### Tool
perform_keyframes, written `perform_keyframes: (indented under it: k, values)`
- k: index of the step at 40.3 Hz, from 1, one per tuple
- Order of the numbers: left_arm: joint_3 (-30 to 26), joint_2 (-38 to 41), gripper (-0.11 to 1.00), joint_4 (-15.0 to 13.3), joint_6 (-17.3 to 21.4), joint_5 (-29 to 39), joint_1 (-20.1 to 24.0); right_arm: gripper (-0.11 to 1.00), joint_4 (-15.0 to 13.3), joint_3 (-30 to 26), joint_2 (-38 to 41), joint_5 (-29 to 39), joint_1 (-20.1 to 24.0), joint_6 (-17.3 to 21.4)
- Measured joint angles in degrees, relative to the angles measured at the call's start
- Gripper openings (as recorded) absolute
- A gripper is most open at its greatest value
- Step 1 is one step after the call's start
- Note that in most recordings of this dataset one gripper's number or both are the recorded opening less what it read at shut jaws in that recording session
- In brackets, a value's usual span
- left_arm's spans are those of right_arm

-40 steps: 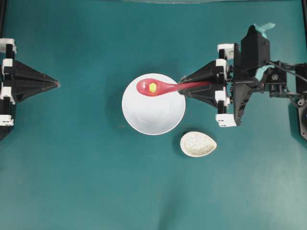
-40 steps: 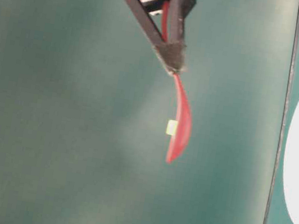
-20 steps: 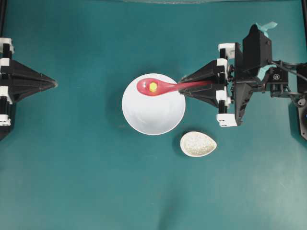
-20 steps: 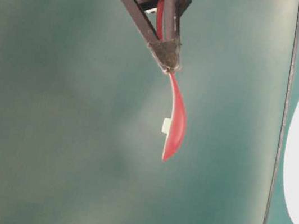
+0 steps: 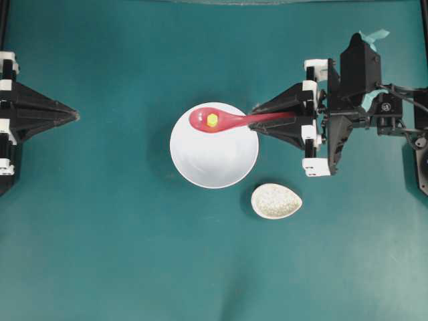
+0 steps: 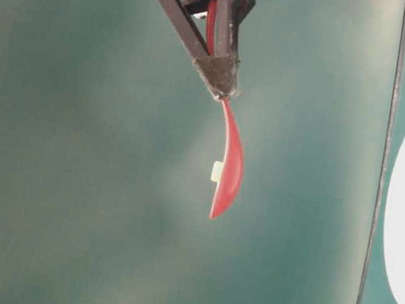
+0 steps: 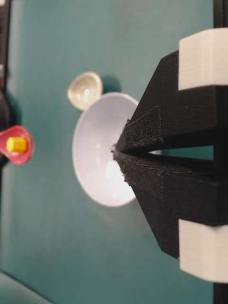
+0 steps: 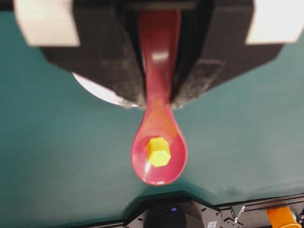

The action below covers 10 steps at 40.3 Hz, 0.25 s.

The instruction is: Scoop the yellow hexagonal prism block from the bowl with a spoon using the right arm.

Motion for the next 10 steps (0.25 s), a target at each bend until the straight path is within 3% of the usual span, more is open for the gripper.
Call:
perform_keyframes:
  k: [10]
  values:
    - [0.0, 0.5, 0.01, 0.0, -2.5, 0.1, 0.0, 0.23, 0.0, -0.9, 0.0, 1.3, 0.1, 0.3]
